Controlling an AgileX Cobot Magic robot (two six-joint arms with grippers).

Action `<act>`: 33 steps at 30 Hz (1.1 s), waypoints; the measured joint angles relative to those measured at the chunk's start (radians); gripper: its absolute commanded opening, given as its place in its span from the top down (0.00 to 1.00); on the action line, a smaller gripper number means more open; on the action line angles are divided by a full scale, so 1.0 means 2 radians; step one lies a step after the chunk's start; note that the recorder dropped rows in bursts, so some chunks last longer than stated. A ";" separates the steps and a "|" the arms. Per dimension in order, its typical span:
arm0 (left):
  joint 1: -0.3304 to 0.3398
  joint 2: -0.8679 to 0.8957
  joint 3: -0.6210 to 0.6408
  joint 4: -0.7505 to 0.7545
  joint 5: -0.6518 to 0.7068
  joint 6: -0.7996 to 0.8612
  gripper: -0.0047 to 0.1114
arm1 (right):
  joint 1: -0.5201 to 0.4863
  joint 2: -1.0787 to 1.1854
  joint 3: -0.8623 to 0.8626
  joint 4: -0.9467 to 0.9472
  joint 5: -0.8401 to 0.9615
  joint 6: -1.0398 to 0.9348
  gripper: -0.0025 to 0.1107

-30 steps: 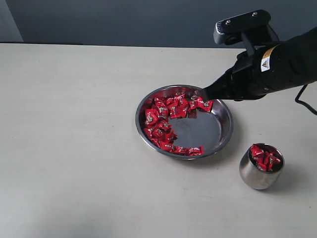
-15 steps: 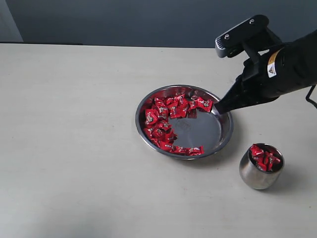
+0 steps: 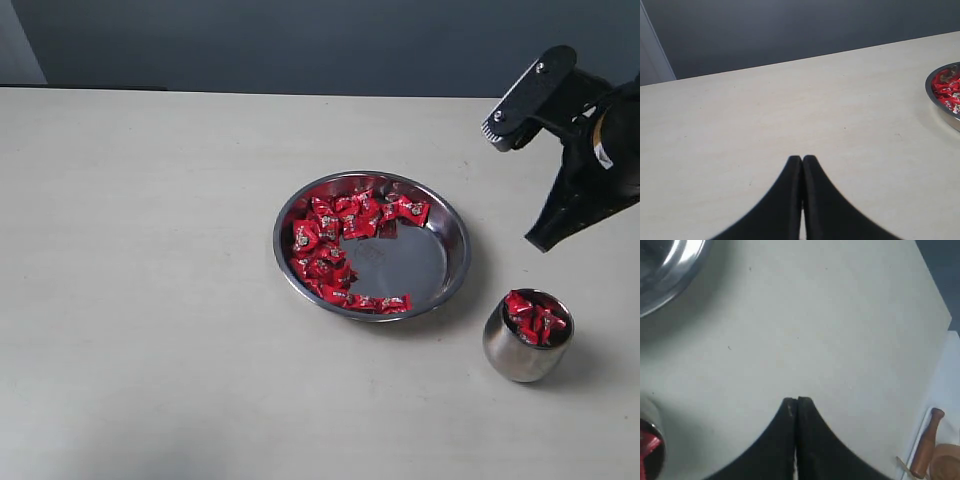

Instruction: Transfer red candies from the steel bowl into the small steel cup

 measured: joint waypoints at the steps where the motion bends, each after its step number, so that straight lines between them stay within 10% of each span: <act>1: 0.000 0.000 0.000 0.000 0.000 0.000 0.96 | 0.000 -0.010 0.000 0.000 -0.012 0.010 0.98; 11: 0.000 0.000 0.000 0.000 0.000 0.000 0.96 | -0.110 -0.224 0.070 0.042 -0.264 0.160 0.98; 24: 0.000 0.000 0.000 0.000 0.000 0.000 0.96 | -0.295 -0.581 0.387 0.123 -0.386 0.174 0.98; 33: 0.000 0.000 0.000 0.000 0.000 0.000 0.96 | -0.300 -0.650 0.446 0.153 -0.406 0.174 0.98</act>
